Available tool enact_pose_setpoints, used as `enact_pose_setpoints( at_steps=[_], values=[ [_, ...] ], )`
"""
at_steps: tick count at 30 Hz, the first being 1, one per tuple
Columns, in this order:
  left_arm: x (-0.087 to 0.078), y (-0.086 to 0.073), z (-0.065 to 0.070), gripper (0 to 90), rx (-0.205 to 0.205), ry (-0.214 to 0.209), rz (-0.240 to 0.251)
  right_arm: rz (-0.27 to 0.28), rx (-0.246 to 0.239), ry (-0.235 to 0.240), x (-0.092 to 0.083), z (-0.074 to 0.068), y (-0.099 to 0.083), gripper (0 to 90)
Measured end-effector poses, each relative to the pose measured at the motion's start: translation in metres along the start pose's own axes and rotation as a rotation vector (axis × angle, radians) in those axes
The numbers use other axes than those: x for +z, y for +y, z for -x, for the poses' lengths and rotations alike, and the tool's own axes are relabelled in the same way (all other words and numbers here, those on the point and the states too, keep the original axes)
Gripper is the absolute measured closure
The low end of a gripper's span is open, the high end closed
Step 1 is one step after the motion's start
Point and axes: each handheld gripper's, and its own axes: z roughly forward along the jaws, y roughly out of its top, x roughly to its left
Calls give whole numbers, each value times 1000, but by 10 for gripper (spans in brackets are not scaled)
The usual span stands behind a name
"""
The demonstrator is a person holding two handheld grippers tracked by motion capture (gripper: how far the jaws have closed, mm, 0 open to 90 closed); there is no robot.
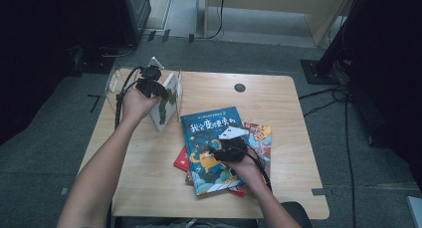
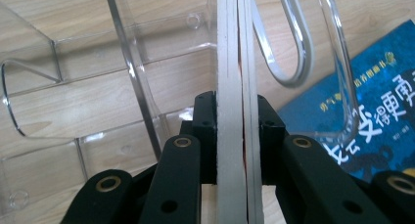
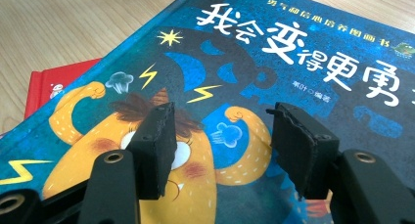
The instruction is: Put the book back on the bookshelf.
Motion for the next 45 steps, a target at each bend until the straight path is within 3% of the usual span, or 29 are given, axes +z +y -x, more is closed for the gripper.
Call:
enact_pose_setpoints(
  at_steps=[33, 37, 40, 42, 45],
  values=[
    [25, 24, -7, 769, -90, 32, 12, -1, -3, 7, 3, 0, 3, 417],
    [26, 25, -9, 767, -96, 28, 10, -1, -2, 7, 4, 0, 3, 417],
    [24, 26, -9, 732, -116, -8, 31, -1, -2, 7, 4, 0, 3, 417],
    [20, 28, -7, 713, -112, -18, 41, -1, -2, 7, 4, 0, 3, 417],
    [17, 30, -2, 706, -70, -3, 26, 0, -4, 7, 4, 0, 3, 417]
  ],
)
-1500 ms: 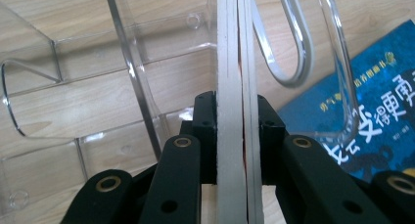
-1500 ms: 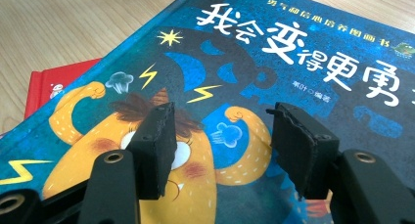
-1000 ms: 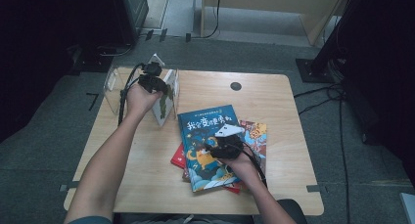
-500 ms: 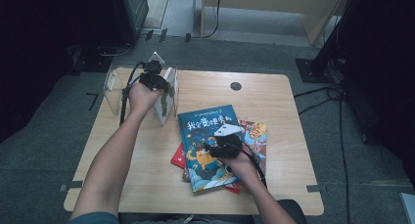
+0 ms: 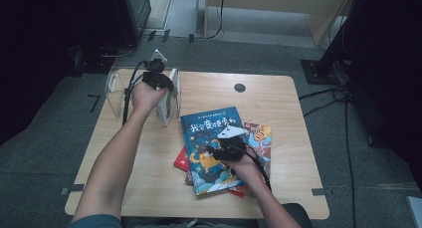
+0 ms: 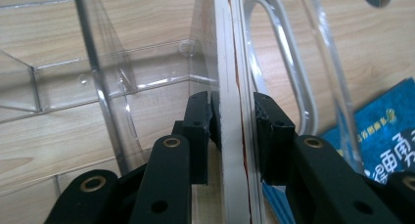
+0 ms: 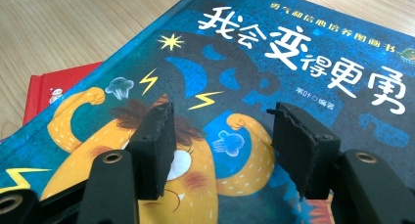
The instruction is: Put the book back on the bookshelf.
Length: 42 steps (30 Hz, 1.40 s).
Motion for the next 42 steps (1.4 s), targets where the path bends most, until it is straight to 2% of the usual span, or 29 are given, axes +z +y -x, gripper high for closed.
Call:
enact_pose_setpoints(
  at_steps=[2, 5, 9, 17, 22, 26, 30, 34, 37, 42],
  values=[
    [-3, 1, 2, 699, 18, 4, 1, 0, 0, 0, 0, 0, 0, 417],
    [-11, 1, 2, 684, 16, -3, 21, 0, 0, 0, 0, 0, 0, 417],
    [-25, 1, -1, 673, 28, -5, 19, 0, 2, 0, 0, 0, 0, 417],
    [-53, -11, -5, 648, 54, -32, 33, 0, 1, 0, 0, 0, 0, 416],
    [-66, -32, -5, 612, 87, -64, 56, -1, 3, 23, -3, 3, -1, 447],
    [-73, -48, -5, 594, 110, -72, 67, 26, 47, 45, -11, 10, -2, 473],
    [-76, -65, -7, 591, 115, -98, 78, 36, 60, 32, -17, 16, -4, 474],
    [-74, -83, -8, 593, 131, -109, 90, 27, 71, 22, -19, 21, -8, 476],
    [-69, -96, -10, 604, 130, -140, 88, 34, 80, 14, -23, 23, -9, 478],
    [-59, -115, -4, 624, 163, -167, 81, 33, 90, -3, -28, 27, -13, 482]
  ],
)
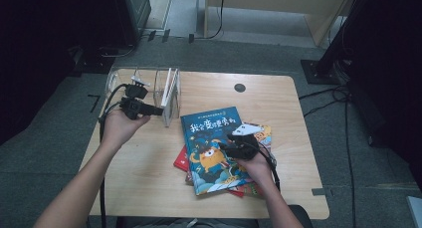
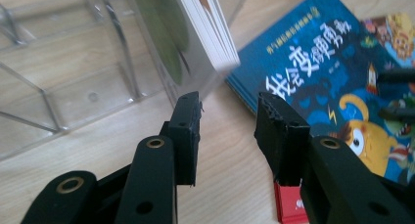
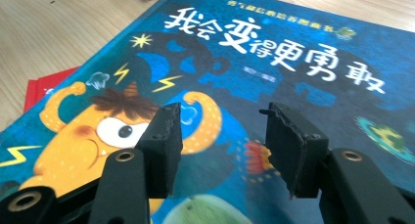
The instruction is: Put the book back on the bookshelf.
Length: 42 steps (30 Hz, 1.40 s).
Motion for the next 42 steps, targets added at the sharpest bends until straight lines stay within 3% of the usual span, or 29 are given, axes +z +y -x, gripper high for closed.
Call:
enact_pose_setpoints(
  at_steps=[8, 14, 17, 19, 26, 32, 37, 42],
  values=[
    [24, -36, 9, 754, 20, -93, -9, 15, 37, -28, -15, 13, -8, 511],
    [49, -60, 16, 858, 27, -193, -24, 3, 72, -53, -24, 26, -16, 583],
    [52, -67, 24, 865, 69, -223, 7, 12, 114, -74, -31, 34, -22, 660],
    [56, -71, 28, 857, 69, -260, 38, 32, 135, -93, -37, 38, -26, 704],
    [74, -82, 48, 875, 134, -289, -12, 18, 193, -139, -48, 44, -39, 846],
    [89, -84, 61, 880, 199, -299, -70, 30, 218, -163, -60, 42, -49, 847],
    [90, -84, 59, 887, 168, -320, -71, 32, 240, -180, -69, 42, -57, 843],
    [94, -84, 67, 890, 182, -341, -66, 36, 249, -199, -75, 42, -61, 840]
  ],
)
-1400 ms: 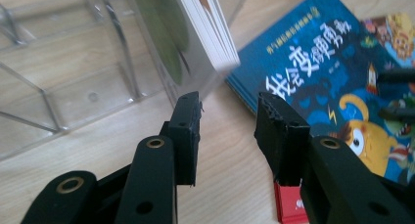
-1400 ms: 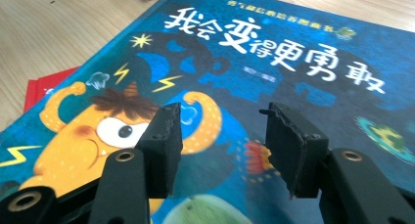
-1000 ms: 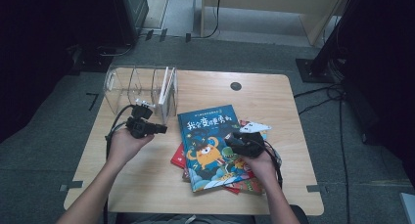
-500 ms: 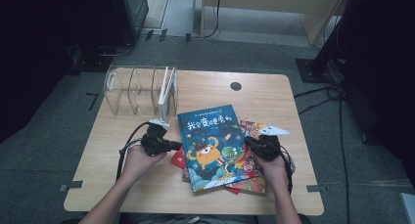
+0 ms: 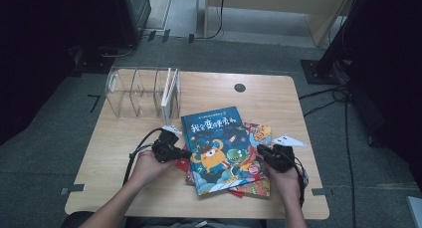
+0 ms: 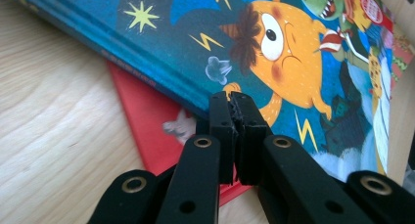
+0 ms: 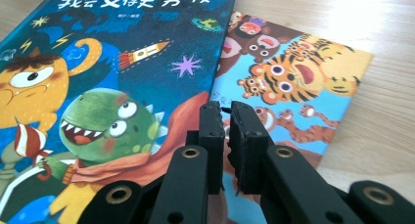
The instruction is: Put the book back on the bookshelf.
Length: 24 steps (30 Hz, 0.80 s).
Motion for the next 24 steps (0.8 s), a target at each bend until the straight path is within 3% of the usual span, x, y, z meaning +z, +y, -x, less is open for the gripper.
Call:
enact_pose_setpoints(
  at_steps=[9, 14, 18, 20, 24],
  values=[
    [20, -1, 24, 898, 37, 7, 25, -2, 9, -55, -3, 8, -6, 798],
    [22, -3, 27, 895, 33, 3, 34, 13, 17, -76, 2, 14, -2, 822],
    [23, -4, 27, 900, -12, -22, 23, 7, 20, -115, 10, 17, 5, 856],
    [23, -5, 32, 900, 12, -6, 20, -22, 16, -137, 16, 18, 9, 867],
    [24, -8, 37, 900, 21, 2, 29, -33, 30, -133, 24, 19, 14, 900]
  ],
)
